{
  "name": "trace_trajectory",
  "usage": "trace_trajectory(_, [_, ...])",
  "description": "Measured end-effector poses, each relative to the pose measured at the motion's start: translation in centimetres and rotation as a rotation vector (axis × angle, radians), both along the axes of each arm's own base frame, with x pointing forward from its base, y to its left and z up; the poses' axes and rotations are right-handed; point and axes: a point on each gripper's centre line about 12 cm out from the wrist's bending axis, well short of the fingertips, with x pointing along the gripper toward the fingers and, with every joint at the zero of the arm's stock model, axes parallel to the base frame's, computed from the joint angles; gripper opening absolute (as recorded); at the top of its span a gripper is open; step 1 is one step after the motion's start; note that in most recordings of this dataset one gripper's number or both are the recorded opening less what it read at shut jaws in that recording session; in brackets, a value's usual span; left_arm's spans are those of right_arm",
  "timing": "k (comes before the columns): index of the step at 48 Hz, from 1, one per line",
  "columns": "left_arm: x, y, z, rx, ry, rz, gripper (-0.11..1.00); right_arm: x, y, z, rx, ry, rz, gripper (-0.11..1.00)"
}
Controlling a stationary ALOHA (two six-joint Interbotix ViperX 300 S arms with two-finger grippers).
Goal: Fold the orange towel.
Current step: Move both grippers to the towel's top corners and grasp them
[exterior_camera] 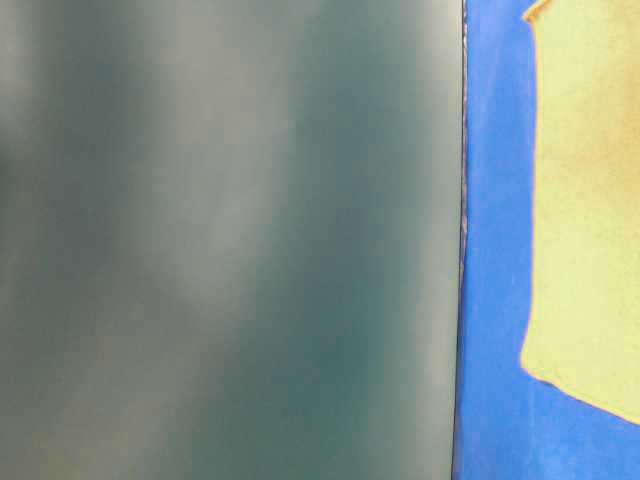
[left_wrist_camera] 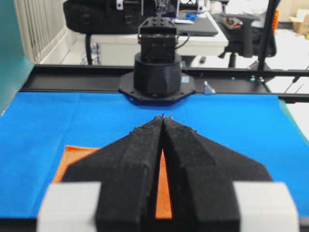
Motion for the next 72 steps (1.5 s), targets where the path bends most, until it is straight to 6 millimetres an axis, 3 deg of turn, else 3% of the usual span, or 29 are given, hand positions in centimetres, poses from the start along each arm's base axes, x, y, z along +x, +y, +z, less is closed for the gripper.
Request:
trace_trajectory(13, [0.8,1.0,-1.4,-0.038,0.083,0.049,0.00,0.2,-1.5,-0.2,0.052,0.076,-0.076,0.00])
trace_trajectory(28, [3.9,4.7,-5.2,-0.077,0.238,0.202,0.03,1.1,-6.2,-4.0,0.155,0.288,-0.294,0.00])
trace_trajectory(32, [5.0,5.9,-6.3,-0.091,0.288,0.241,0.18,1.6,-7.2,-5.4,0.174,0.349,-0.336,0.00])
trace_trajectory(36, [6.2,7.3,-7.5,-0.112,0.342,0.283,0.43,1.9,-8.3,-7.0,0.194,0.414,-0.377,0.04])
trace_trajectory(42, [8.1,9.2,-9.4,-0.133,0.420,0.326,0.80,2.6,-10.1,-8.8,0.224,0.495,-0.434,0.40])
trace_trajectory(45, [9.0,10.0,-10.5,-0.145,0.457,0.345,0.90,2.9,-11.0,-9.9,0.240,0.541,-0.462,0.57])
trace_trajectory(48, [9.8,11.1,-11.6,-0.156,0.490,0.368,0.90,3.2,-11.9,-11.1,0.262,0.588,-0.490,0.64])
trace_trajectory(56, [11.1,13.3,-14.8,-0.173,0.549,0.414,0.90,3.8,-13.9,-14.7,0.299,0.702,-0.541,0.59])
trace_trajectory(72, [12.6,15.4,-20.3,-0.198,0.653,0.448,0.91,4.5,-15.1,-19.0,0.317,0.785,-0.556,0.58])
